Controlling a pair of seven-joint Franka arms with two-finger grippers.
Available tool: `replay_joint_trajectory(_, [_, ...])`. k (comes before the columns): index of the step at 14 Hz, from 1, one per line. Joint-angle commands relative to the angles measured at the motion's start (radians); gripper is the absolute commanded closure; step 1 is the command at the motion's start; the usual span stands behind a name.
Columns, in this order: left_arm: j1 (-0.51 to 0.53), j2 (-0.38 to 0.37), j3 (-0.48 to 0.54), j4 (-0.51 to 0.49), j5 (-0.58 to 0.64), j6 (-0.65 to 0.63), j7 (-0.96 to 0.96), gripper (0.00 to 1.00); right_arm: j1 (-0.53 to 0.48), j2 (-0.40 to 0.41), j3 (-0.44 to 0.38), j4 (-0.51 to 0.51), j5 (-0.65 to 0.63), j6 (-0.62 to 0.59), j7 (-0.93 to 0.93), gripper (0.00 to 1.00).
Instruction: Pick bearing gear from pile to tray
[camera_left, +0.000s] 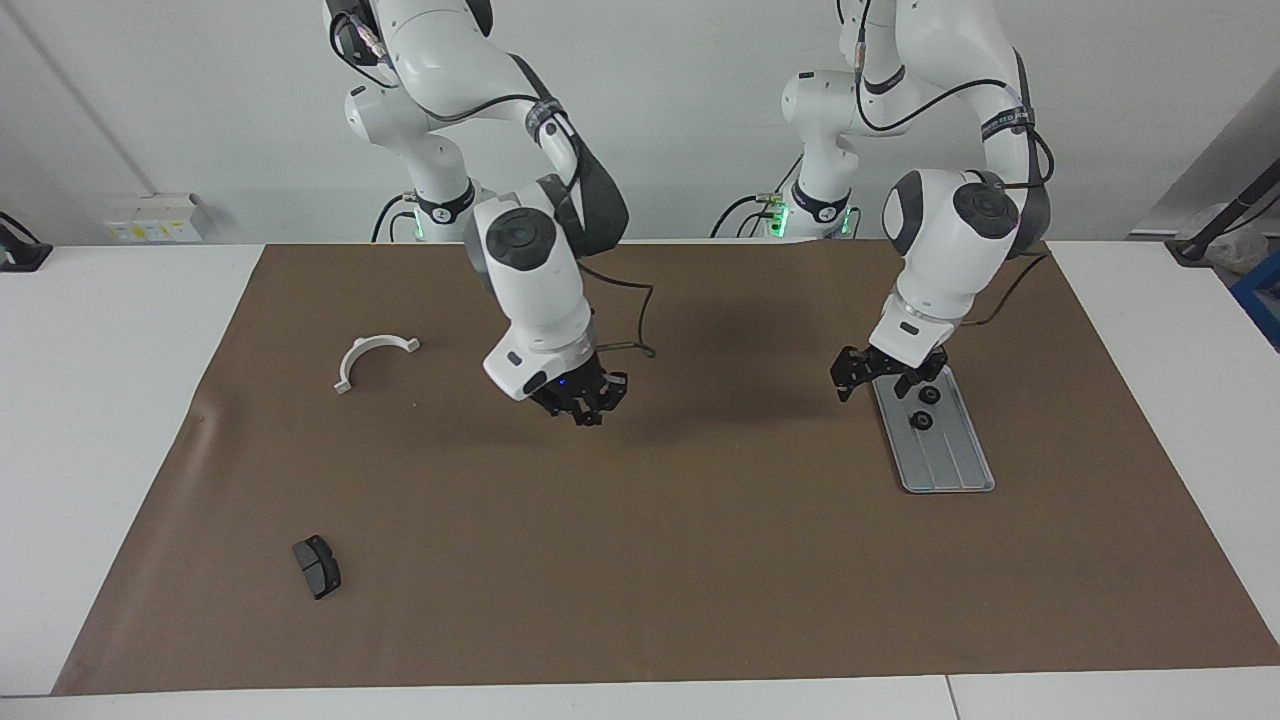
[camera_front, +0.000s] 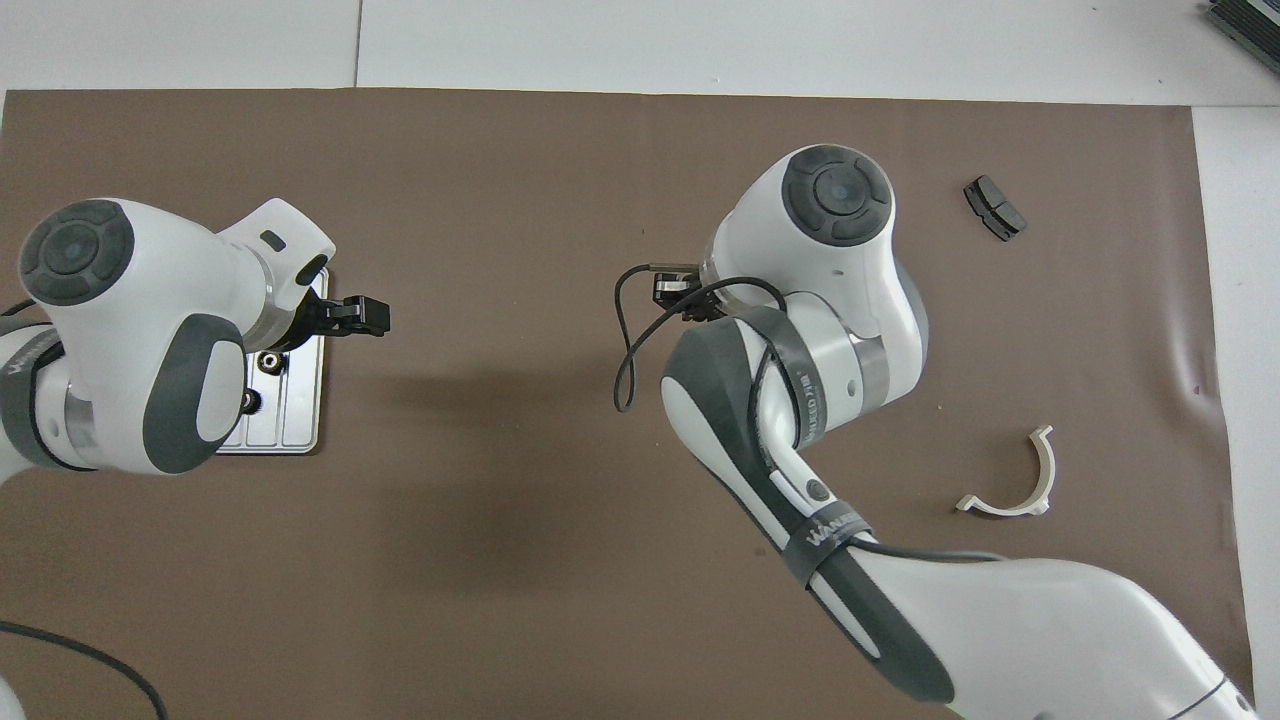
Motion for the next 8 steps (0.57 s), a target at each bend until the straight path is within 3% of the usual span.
replay_joint_trajectory(1, [-0.025,0.012,0.011,0.024,-0.010,0.004,-0.044,0.05,0.099,0.033,0.001,-0.049,-0.009,0.147,0.162,1.00])
replay_joint_trajectory(4, [-0.042,0.014,0.011,0.023,-0.023,0.032,-0.078,0.05,0.197,0.125,0.000,-0.049,-0.009,0.301,0.282,1.00])
replay_joint_trajectory(8, [-0.057,0.015,0.011,0.023,-0.039,0.064,-0.134,0.05,0.225,0.130,0.001,-0.075,-0.010,0.312,0.285,1.00])
